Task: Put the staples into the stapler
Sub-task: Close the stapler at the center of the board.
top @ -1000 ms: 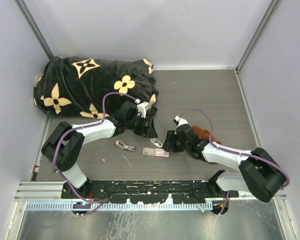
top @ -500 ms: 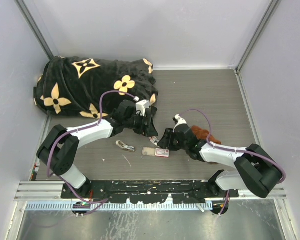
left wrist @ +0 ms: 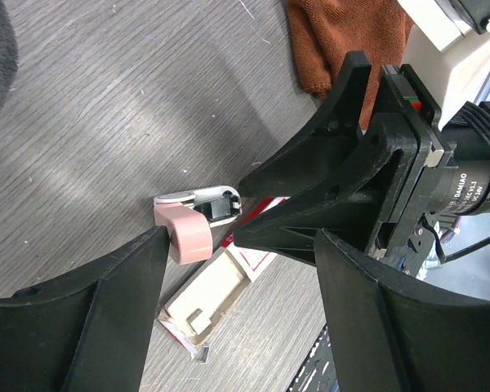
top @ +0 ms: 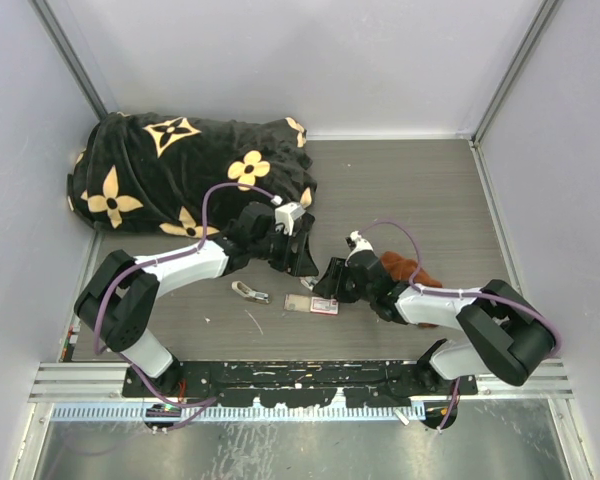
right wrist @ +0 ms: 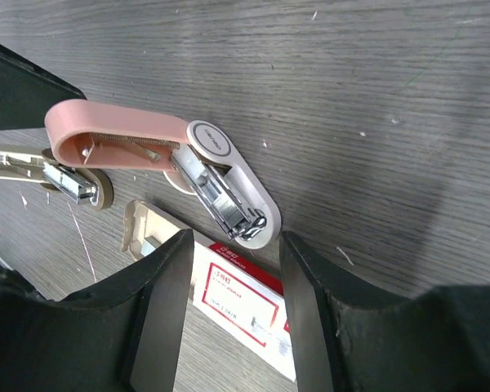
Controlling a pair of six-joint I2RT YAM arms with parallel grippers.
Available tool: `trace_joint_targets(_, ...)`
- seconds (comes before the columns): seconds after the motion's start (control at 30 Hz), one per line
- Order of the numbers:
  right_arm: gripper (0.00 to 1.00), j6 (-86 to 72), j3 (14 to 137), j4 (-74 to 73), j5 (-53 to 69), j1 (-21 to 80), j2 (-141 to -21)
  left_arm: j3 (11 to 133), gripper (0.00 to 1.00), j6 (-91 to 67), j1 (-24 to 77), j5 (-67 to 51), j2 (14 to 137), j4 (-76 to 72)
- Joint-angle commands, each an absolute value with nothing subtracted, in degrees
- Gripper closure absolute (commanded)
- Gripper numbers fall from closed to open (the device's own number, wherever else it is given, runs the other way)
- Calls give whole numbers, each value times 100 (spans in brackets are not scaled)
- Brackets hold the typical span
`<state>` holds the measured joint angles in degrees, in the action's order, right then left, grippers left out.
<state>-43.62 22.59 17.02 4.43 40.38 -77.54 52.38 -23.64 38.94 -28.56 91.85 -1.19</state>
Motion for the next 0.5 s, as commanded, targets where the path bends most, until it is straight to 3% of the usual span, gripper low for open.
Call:
trace_joint_targets(0.0,48,-4407,2226,2282,404,4053,-7901,5345,26,-2371,3968,-3015,9024,-144)
trace_joint_targets(0.47,49,-4052,2052,2573,345,4052,-7834,5367,26,-2432,4075,-3128,9102,-206)
